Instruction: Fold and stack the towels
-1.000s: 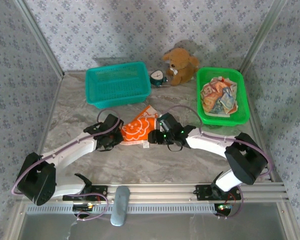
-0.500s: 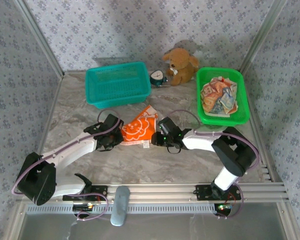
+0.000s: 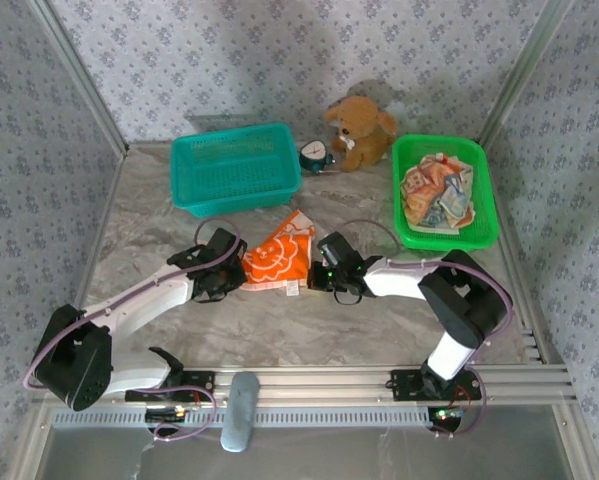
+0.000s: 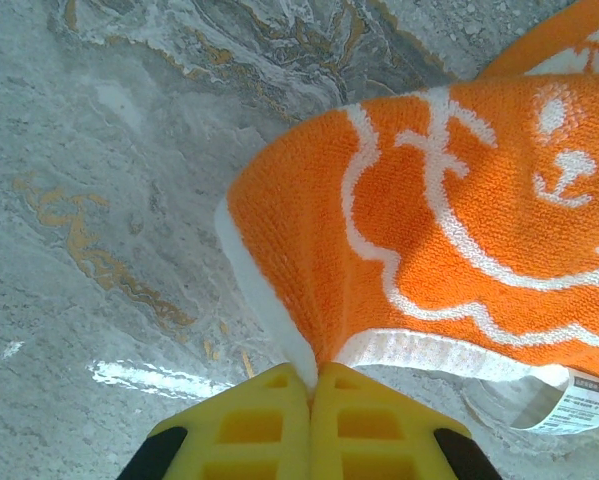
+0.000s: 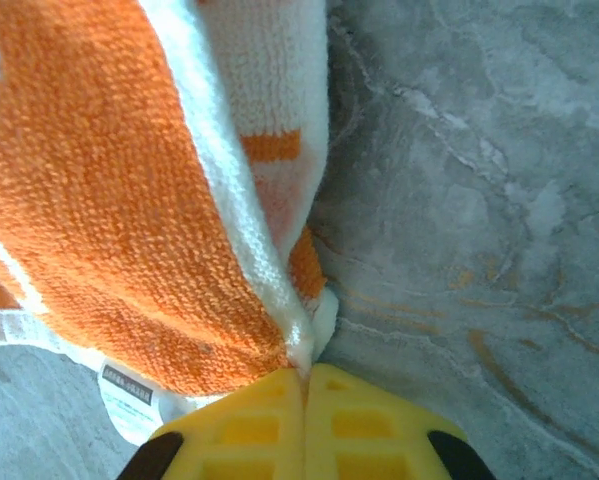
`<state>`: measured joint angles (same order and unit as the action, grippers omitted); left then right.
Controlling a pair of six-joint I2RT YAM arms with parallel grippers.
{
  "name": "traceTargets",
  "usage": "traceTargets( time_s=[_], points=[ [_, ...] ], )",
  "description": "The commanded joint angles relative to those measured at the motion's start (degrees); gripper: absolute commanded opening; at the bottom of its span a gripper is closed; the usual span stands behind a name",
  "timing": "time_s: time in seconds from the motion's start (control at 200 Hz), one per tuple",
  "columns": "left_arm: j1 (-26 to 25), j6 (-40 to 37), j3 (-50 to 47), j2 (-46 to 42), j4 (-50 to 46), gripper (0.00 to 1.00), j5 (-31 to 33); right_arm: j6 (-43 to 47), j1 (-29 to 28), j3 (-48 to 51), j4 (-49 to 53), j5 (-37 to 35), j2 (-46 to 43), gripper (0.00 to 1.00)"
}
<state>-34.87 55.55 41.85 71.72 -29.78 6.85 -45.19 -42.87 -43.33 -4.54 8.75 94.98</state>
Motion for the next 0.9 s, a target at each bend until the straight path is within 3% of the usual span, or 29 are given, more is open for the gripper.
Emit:
traceTargets(
  time_s=[0.0,0.225,0.51,0.755,0.894],
  points=[
    [0.2,-0.1,1.9,-1.4,-1.5,0.00,0.0,1.6,-0.1,-0.9,4.9,-0.9,-4.6,0.00],
    [0.2,0.0,7.3,-6.9,-5.9,0.00,-0.1,3.8,-0.3,-3.4,14.5,-3.6,-15.7,0.00],
    [0.2,-3.4,21.3,-12.3,-8.5,0.00,1.6,7.1,-0.4,-13.1,22.1,-9.6,-26.3,0.00],
    [0.2,-10.4,37.8,-7.6,-7.9,0.00,3.7,15.5,1.8,-28.5,23.4,-9.8,-25.3,0.00],
    [0.2,-13.1,46.3,-4.3,-8.0,0.00,5.5,19.5,5.7,-37.2,23.7,-6.0,-22.4,0.00]
  ],
)
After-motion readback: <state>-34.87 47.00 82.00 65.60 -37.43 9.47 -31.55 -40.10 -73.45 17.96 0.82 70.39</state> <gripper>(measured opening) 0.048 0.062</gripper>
